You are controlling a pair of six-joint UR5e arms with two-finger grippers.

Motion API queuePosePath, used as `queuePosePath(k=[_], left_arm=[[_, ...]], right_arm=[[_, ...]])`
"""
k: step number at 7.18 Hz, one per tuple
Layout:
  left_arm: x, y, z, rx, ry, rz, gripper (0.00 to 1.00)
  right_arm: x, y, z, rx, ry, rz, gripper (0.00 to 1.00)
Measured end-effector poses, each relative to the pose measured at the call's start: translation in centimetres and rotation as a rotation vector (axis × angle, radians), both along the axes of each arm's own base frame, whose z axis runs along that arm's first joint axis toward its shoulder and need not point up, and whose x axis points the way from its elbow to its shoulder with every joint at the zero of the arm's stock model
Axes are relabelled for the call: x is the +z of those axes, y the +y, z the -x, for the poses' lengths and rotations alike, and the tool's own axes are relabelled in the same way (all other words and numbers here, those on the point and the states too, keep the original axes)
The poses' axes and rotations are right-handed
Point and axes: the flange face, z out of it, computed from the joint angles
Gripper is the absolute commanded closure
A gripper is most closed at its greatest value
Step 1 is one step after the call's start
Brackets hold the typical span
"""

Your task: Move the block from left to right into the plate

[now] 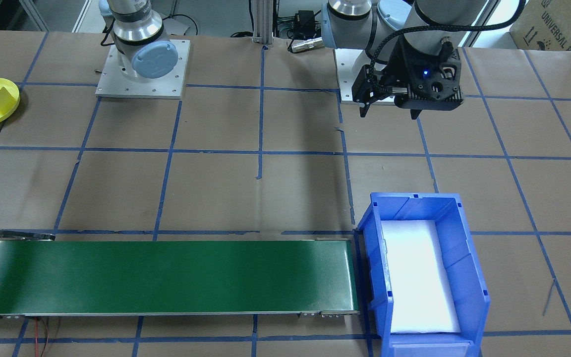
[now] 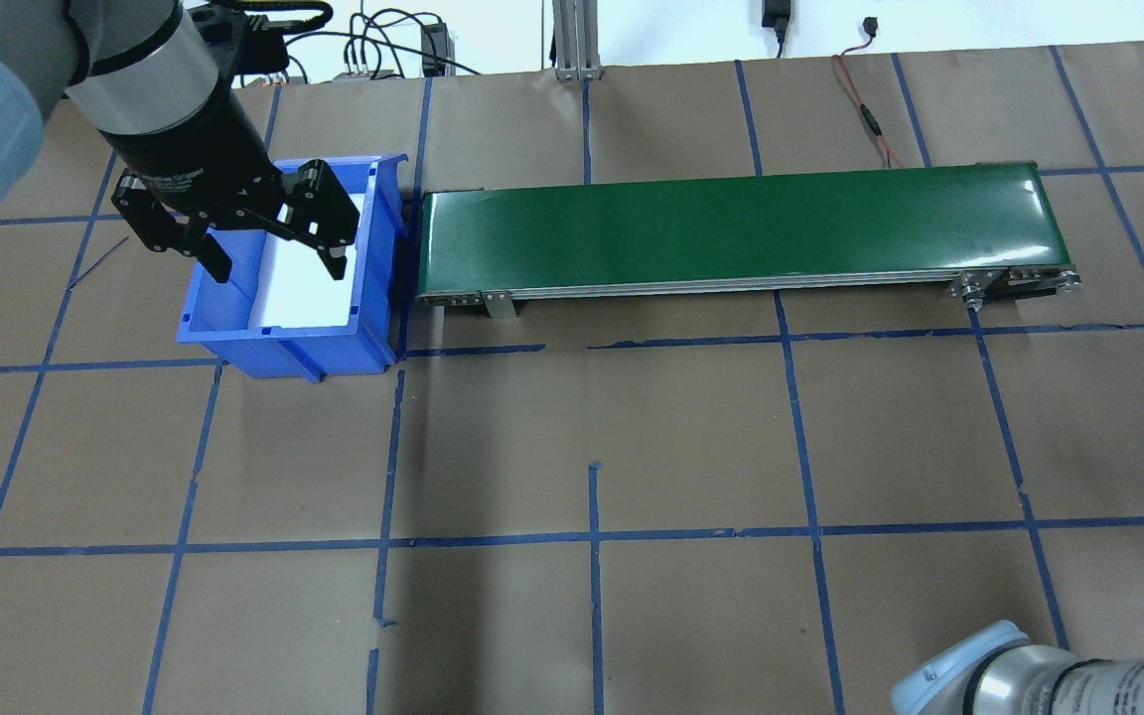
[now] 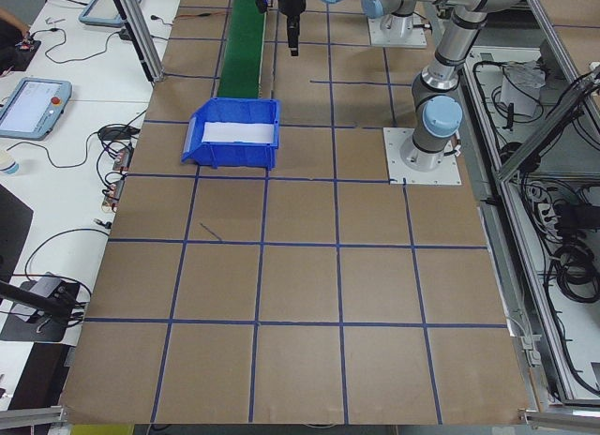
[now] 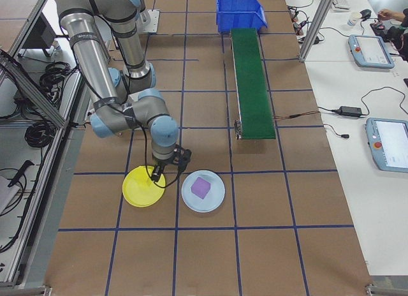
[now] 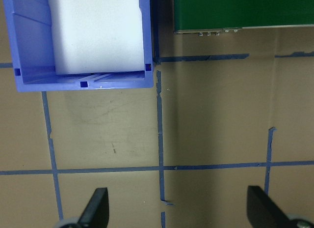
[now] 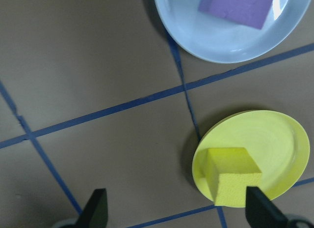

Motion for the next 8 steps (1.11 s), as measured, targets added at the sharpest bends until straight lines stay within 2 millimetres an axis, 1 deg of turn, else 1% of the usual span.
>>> queuePosePath(k=[1,2,3,4,5,6,7,8], left_arm=[[-0.2,0.0,0.0,0.001,0.0,-0.005,0.0],[-0.6,0.0,0.0,0.0,0.001,-0.012,0.0],[-0.8,0.0,0.0,0.0,0.002,-0.015,0.0],[-0.9,0.1,0.0,0.001,0.002,-0.017,0.0],[-0.9,0.1,0.0,0.002,0.001,-0.017,0.0],[-0.9,0.1,0.0,0.001,0.001,-0.017,0.0],[-1.0,0.1,0.0,0.001,0.001,-0.017,0.0],[-1.0,0.1,0.0,0.001,0.001,-0.017,0.0]], right_arm=[[2.5,-2.9,-4.4,0.05,0.015,-0.017,0.0],[6.1,-5.6,-9.2,0.136,0.025,-0.015,0.0],[10.0,-7.8,-14.0,0.227,0.029,0.016,0.0],[13.2,-9.6,-19.2,0.314,0.018,0.079,0.0],[15.5,-11.0,-24.0,0.367,-0.016,0.155,0.0],[16.7,-11.6,-28.1,0.368,-0.048,0.205,0.0],[17.3,-11.6,-32.8,0.346,-0.06,0.222,0.0],[17.5,-11.0,-37.8,0.32,-0.056,0.225,0.0]])
